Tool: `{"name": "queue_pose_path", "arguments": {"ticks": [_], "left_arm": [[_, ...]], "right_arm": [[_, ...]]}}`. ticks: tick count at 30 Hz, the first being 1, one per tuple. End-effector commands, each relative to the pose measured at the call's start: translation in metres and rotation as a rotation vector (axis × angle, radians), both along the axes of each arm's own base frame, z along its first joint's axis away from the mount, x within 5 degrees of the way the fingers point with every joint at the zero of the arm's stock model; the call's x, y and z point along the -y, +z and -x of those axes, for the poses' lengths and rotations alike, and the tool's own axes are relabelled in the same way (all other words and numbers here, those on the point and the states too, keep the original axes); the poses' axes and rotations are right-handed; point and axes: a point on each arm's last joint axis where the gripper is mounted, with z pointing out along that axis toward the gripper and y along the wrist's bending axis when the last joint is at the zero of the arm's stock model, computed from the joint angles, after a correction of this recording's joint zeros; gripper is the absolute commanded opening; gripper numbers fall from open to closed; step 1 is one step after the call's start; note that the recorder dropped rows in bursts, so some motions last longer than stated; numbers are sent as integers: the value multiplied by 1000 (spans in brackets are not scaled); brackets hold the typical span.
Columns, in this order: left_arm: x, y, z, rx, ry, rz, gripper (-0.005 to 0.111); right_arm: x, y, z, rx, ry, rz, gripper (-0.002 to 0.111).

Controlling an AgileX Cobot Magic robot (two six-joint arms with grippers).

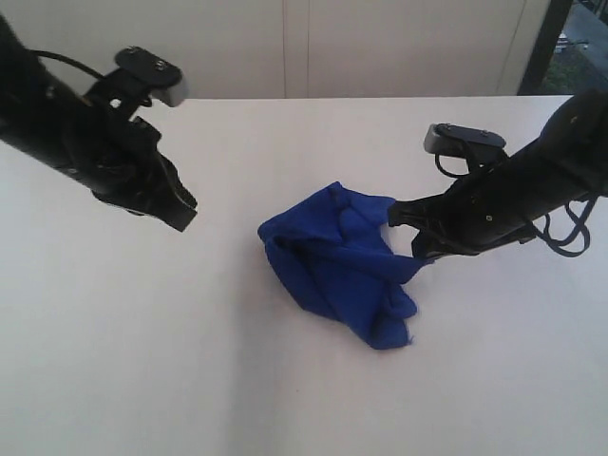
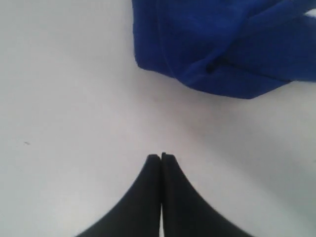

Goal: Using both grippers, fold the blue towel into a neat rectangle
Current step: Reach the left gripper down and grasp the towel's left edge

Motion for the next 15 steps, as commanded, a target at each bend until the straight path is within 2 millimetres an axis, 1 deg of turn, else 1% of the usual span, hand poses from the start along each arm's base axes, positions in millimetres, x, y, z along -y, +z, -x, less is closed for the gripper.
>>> {"name": "queue_pose_path", "arguments": {"ticks": [1,4,8,11,13,15], "left_arm": [[31,-3,-14,53,-70,-167,0],[56,-6,-17,81,-123,-157,0],[81,-20,-20,102,-190,-163,0],[98,-30,-20,125,-232,-160,0],[109,-36,-18,159,-272,-157,6],[119,-41,-17,196,-309,-153,15]], "right_arm": [[3,-7,-1,-15,-2,4,0],[3,-16,-2,-41,-3,4,0],[3,-27,-3,-77,-5,6,0],[3,-30,-4,-80,-10,9,0],[3,-30,-4,-76,-12,11,0],[3,-30,-4,-74,-13,12,0]]}}
